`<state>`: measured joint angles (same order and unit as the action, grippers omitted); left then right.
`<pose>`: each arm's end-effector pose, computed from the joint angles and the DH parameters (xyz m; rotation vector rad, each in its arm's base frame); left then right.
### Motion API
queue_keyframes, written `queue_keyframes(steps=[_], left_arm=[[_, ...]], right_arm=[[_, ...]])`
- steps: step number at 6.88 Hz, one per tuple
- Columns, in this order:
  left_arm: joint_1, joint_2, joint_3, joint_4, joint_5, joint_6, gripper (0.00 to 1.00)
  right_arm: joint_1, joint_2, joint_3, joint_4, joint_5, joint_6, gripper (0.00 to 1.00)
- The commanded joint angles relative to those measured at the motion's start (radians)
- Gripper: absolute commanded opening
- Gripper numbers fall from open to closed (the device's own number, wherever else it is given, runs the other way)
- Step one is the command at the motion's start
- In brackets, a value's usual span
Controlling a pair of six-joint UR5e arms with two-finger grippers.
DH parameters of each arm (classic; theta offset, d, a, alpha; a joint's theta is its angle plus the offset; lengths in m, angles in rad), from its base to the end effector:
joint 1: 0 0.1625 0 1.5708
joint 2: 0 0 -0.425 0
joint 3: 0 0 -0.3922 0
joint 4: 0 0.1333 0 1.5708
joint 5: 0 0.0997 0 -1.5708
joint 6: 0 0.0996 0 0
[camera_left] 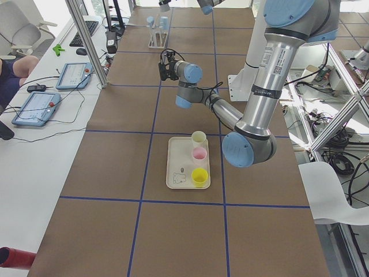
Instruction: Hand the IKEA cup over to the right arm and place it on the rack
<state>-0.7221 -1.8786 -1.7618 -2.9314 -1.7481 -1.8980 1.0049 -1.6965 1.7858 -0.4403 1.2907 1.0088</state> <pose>0.3278 -0.4430 0.2564 0.2477 1.8766 -0.5607 -0.1117 -0.4758 0.4885 1.0423 -0.6953 0.5550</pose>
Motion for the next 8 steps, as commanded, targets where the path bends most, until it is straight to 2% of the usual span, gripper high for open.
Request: queue_keyframes(steps=[1, 2, 3, 8], left_arm=[[0.0, 0.003, 0.001, 0.0, -0.001, 0.004, 1.0], [0.0, 0.003, 0.001, 0.0, -0.001, 0.004, 1.0], [0.001, 0.003, 0.001, 0.0, -0.001, 0.004, 1.0], [0.009, 0.001, 0.005, 0.0, 0.004, 0.002, 1.0]], right_arm=[[-0.104, 0.0, -0.012, -0.033, -0.102, -0.01, 0.0], [-0.136, 0.008, -0.032, -0.038, -0.153, -0.044, 0.0], [-0.138, 0.012, -0.046, -0.038, -0.166, -0.08, 0.0], [-0.138, 0.093, -0.129, -0.035, -0.171, -0.118, 0.0]])
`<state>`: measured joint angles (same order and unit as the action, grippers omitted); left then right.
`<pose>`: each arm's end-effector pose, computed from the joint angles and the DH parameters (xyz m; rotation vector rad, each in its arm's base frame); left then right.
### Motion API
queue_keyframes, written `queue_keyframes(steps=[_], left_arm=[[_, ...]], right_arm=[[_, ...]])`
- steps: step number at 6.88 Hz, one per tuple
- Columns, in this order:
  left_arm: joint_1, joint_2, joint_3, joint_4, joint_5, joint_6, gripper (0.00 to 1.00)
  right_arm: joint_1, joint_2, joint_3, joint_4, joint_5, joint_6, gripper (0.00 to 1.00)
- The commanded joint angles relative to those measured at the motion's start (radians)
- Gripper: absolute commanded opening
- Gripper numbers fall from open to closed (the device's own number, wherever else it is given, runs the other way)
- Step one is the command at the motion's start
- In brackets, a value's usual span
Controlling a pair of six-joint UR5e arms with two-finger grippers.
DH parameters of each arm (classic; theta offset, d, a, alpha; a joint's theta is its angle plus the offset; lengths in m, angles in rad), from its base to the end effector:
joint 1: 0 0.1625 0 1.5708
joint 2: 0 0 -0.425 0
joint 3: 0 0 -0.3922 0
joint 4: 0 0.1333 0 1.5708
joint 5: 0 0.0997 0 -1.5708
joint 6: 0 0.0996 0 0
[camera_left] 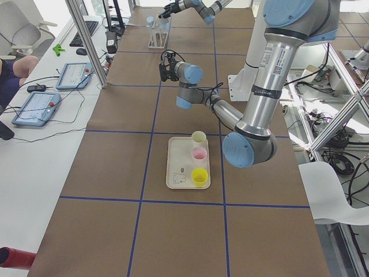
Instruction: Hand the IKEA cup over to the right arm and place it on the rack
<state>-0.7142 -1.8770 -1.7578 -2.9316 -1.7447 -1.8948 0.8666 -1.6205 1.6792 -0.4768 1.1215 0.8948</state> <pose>0.3319 -0.4413 0.2589 0.2442 1.8713 -0.5586 -0.1845 -0.4899 0.5093 1.0808 -0.5374 0.4257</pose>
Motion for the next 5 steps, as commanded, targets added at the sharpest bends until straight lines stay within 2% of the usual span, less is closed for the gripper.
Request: queue_keyframes(steps=[1, 5], left_arm=[[0.001, -0.001, 0.001, 0.0, 0.001, -0.001, 1.0], [0.002, -0.002, 0.001, -0.001, 0.002, -0.001, 1.0]], right_arm=[[0.0, 0.017, -0.036, 0.009, -0.002, -0.004, 0.0], [0.0, 0.024, -0.061, 0.014, -0.003, 0.0, 0.0]])
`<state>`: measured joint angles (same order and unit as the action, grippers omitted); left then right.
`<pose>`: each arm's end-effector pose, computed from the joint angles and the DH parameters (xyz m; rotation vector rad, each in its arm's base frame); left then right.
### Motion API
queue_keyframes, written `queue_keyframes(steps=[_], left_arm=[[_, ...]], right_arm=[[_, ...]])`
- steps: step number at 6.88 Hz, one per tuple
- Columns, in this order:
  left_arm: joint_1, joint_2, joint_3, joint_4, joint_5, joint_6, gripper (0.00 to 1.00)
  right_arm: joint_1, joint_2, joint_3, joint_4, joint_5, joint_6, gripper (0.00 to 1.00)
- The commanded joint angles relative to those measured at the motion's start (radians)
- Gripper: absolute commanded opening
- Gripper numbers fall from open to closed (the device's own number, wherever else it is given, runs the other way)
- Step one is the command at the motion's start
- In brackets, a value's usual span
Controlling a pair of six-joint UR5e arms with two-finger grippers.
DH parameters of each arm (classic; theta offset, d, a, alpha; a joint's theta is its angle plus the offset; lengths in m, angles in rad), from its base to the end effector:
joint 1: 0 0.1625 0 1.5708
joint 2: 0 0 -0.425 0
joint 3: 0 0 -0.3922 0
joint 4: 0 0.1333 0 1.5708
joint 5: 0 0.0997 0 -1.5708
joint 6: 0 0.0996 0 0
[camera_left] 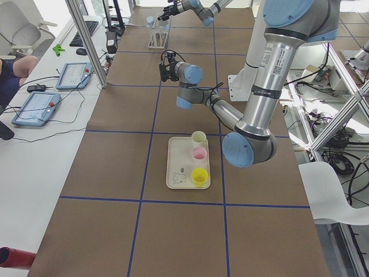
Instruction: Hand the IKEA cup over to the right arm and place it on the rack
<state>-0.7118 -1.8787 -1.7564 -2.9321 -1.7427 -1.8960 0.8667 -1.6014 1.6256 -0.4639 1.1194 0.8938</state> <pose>0.3333 -0.4411 0.2585 0.2425 1.8726 -0.5592 -0.1907 -0.4975 0.5257 1.0687 -0.5187 0.4220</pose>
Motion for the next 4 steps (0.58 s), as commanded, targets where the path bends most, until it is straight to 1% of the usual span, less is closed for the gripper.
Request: queue_keyframes(steps=[1, 2, 4], left_arm=[[0.0, 0.0, 0.002, -0.001, 0.002, 0.0, 1.0], [0.0, 0.001, 0.005, 0.001, 0.002, 0.0, 1.0], [0.0, 0.001, 0.003, -0.001, 0.002, 0.0, 1.0]], right_arm=[[0.0, 0.006, -0.009, -0.001, 0.0, 0.001, 0.0], [0.0, 0.012, -0.026, 0.001, 0.0, 0.002, 0.0], [-0.001, 0.014, -0.03, 0.002, 0.002, 0.002, 0.0]])
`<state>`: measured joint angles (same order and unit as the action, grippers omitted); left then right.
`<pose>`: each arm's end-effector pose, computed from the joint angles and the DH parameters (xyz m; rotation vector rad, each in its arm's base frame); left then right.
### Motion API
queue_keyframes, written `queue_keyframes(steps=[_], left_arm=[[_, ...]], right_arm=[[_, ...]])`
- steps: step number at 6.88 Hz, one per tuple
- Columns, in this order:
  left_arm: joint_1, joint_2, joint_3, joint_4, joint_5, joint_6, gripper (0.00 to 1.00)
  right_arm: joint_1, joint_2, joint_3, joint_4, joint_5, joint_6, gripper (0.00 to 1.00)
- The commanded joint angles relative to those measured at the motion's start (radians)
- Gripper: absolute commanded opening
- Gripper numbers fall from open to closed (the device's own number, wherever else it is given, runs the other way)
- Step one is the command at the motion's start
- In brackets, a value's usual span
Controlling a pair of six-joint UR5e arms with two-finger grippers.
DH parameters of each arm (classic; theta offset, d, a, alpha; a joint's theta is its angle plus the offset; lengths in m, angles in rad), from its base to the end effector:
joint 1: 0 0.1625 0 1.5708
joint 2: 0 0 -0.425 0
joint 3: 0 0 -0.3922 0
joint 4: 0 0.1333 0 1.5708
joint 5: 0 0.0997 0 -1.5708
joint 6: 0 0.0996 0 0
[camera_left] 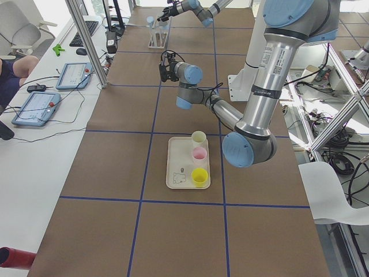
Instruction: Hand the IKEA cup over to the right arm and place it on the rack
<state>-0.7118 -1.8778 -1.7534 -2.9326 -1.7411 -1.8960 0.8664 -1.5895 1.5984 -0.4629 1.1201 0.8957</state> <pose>0.3338 -0.4417 0.2602 0.2428 1.8695 -0.5621 -0.1947 -0.5019 0.5337 1.0588 -0.5093 0.4203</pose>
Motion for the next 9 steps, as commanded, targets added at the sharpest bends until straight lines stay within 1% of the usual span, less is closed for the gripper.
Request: queue_keyframes(steps=[1, 2, 5, 6, 7, 8, 9], left_arm=[[0.0, 0.0, 0.0, 0.001, 0.0, 0.0, 1.0], [0.0, 0.0, -0.001, 0.001, 0.0, 0.0, 1.0], [0.0, 0.0, -0.005, 0.001, 0.0, 0.0, 1.0], [-0.003, 0.0, -0.009, 0.001, -0.004, 0.002, 1.0], [-0.012, 0.0, -0.014, 0.003, -0.018, 0.008, 1.0], [-0.064, 0.0, -0.015, 0.065, -0.087, 0.085, 1.0], [-0.14, 0.011, -0.027, 0.14, -0.192, 0.188, 1.0]], right_arm=[[0.0, 0.0, -0.017, 0.001, 0.003, -0.003, 0.69], [-0.001, 0.002, -0.044, 0.019, -0.003, 0.0, 0.99], [0.0, 0.014, -0.035, 0.047, 0.0, -0.001, 1.0], [0.0, 0.017, -0.02, 0.046, 0.003, 0.0, 1.0], [0.008, 0.025, 0.021, 0.038, 0.024, 0.002, 1.0], [0.034, 0.016, 0.056, 0.03, 0.085, 0.002, 1.0], [0.06, 0.0, 0.114, -0.011, 0.142, 0.002, 1.0]])
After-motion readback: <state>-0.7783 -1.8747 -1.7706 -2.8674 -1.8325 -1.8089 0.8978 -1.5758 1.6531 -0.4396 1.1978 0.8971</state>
